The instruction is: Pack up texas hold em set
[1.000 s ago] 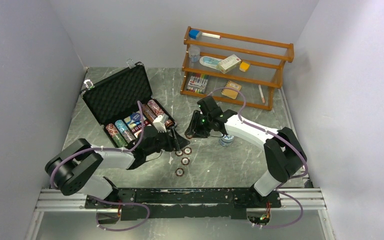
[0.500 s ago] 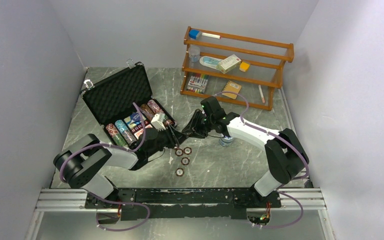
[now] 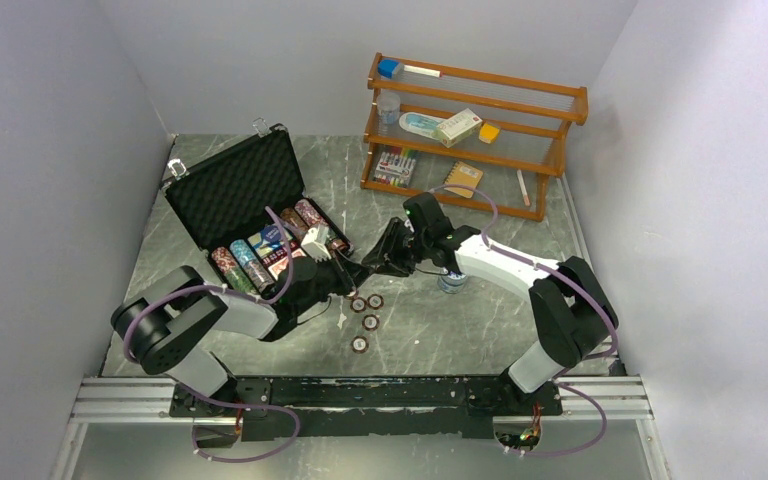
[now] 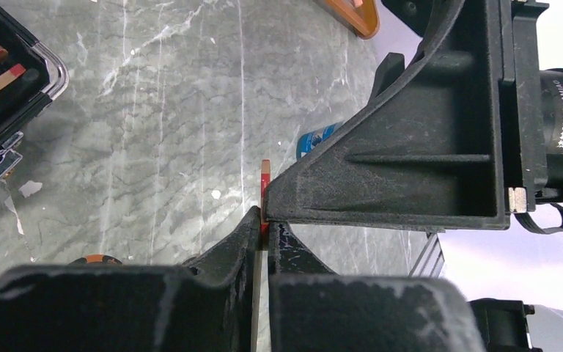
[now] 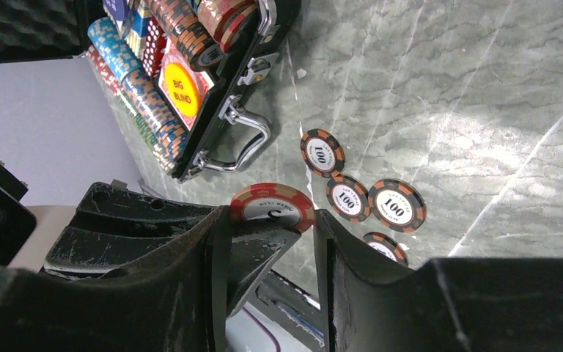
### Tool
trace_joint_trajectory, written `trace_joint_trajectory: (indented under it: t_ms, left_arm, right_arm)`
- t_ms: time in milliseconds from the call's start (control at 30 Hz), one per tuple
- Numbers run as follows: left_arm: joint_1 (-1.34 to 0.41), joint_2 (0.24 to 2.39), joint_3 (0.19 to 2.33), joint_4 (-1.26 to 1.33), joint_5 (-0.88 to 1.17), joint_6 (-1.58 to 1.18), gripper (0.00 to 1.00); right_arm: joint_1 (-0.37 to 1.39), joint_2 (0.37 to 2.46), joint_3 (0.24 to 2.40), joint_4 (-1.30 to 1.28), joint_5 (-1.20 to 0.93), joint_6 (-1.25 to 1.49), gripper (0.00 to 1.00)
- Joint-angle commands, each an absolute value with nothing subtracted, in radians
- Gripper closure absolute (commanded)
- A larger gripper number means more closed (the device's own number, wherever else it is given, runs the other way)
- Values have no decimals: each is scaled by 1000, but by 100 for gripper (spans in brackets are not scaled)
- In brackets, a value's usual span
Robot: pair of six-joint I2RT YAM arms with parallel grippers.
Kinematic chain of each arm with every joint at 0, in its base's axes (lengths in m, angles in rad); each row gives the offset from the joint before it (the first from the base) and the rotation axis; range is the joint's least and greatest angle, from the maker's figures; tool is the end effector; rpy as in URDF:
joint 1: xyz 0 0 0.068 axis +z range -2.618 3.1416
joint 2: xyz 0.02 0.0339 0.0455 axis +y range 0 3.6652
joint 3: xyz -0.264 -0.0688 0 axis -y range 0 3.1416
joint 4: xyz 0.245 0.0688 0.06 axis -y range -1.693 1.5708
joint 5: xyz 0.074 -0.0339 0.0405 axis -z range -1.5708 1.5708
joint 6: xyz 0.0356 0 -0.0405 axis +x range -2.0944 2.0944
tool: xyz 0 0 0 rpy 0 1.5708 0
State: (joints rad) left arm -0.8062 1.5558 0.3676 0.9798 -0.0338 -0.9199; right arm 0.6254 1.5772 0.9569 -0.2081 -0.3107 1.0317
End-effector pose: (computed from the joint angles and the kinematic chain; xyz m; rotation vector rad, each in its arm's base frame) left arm 0.1880 -0.1943 0.1499 -0.1373 1.9428 -1.1781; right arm 0.2603 0.2014 0.2044 0.3787 2.6439 1.0470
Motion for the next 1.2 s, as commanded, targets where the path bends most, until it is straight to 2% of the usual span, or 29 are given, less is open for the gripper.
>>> trace_joint_trajectory:
  t_ms: [0, 167, 267, 467, 633, 900, 1167]
  left_arm:
    - [-812, 1518, 400, 972, -71, -875, 93]
    - [-813, 1425, 482, 622, -65, -789, 93]
    - [-810, 1369, 549, 410, -48, -695, 93]
    - [-803, 1358, 814, -95, -25, -410, 93]
    - [-784, 1442, 1018, -382, -52, -178, 93]
    - [-701, 1618, 1193, -557, 18, -2, 93]
    - [-675, 1743, 1297, -583, -73, -18, 93]
  right_arm:
    - [597, 1564, 945, -183, -326, 1013, 53]
    - [539, 1527, 971, -204, -289, 932, 33]
    - [506, 1497, 987, -228, -248, 876, 27]
    - [452, 1433, 966, -245, -186, 808, 26]
    - [443, 1418, 924, -224, -190, 782, 26]
    - [431, 1398, 860, -184, -204, 754, 26]
    - [411, 1403, 818, -152, -250, 742, 26]
